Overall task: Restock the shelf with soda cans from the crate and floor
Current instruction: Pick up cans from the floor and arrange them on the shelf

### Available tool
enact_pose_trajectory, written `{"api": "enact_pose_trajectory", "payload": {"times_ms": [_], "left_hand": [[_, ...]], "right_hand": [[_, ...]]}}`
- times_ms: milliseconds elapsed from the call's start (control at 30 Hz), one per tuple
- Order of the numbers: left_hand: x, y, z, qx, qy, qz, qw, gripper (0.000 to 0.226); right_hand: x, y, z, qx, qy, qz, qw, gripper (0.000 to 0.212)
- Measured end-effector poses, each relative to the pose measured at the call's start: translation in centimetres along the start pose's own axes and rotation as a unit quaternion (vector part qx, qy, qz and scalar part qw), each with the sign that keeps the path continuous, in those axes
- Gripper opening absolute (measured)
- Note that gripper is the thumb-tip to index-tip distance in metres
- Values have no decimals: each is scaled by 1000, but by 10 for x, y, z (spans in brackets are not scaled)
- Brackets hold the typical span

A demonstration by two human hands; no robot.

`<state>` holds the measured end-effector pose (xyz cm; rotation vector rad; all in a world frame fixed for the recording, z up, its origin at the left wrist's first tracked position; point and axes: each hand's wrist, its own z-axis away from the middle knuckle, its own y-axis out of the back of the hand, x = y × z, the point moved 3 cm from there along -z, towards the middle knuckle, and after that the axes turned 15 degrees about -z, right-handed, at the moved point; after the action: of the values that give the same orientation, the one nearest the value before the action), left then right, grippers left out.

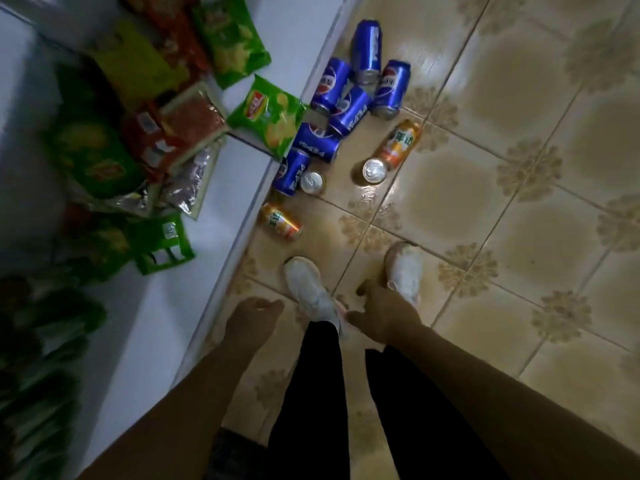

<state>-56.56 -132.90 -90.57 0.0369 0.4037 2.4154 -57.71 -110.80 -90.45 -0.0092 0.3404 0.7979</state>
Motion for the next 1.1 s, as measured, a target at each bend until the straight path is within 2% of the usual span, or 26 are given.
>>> {"api": "enact_pose_trajectory", "payload": {"times_ms": [100, 200, 267, 333, 367, 433, 500, 567, 600, 700, 800, 867, 967, 1033, 1100], "left_hand": [[14, -23, -87, 4, 46, 63, 997, 48], [29, -35, -166, 40, 35, 112, 992, 79], [42, -37, -209, 52, 19, 138, 989, 71], [53, -36, -247, 68, 1, 167, 984, 38], [58, -36, -260, 81, 3, 185, 979, 30], [69, -37, -283, 93, 2, 255, 963, 24], [77, -40, -298, 78, 3, 323, 943, 32], [80, -41, -307, 75, 16, 335, 939, 62], [80, -41, -309, 78, 21, 326, 942, 67], [83, -37, -292, 77, 12, 268, 960, 50], [83, -38, -243, 29, 11, 223, 974, 60], [87, -37, -188, -8, 5, 186, 983, 67], [95, -30, -100, -20, -76, 52, 996, 88], [101, -24, -29, -5, -119, -22, 993, 79], [108, -16, 43, 25, -156, -94, 983, 75]], "right_hand": [[9, 2, -85, 21, -4, -15, 1000, 54], [11, -6, -166, 33, 3, -36, 999, 55], [8, -18, -213, 44, 16, -61, 997, 59], [-2, -32, -251, 58, 48, -67, 995, 68], [-8, -38, -263, 66, 66, -65, 994, 73], [-20, -51, -286, 83, 101, -70, 989, 79], [-31, -63, -305, 93, 126, -63, 986, 80], [-37, -70, -320, 95, 135, -51, 985, 72], [-38, -70, -323, 95, 134, -52, 985, 69], [-33, -63, -304, 66, 122, -97, 986, 64], [-13, -44, -252, -4, 72, -134, 988, 61], [2, -26, -204, -32, 14, -191, 981, 49], [9, 9, -117, -1, -55, -384, 922, 24], [-1, 33, -50, 32, -79, -481, 873, 25], [-19, 48, 16, 36, -71, -554, 829, 39]]}}
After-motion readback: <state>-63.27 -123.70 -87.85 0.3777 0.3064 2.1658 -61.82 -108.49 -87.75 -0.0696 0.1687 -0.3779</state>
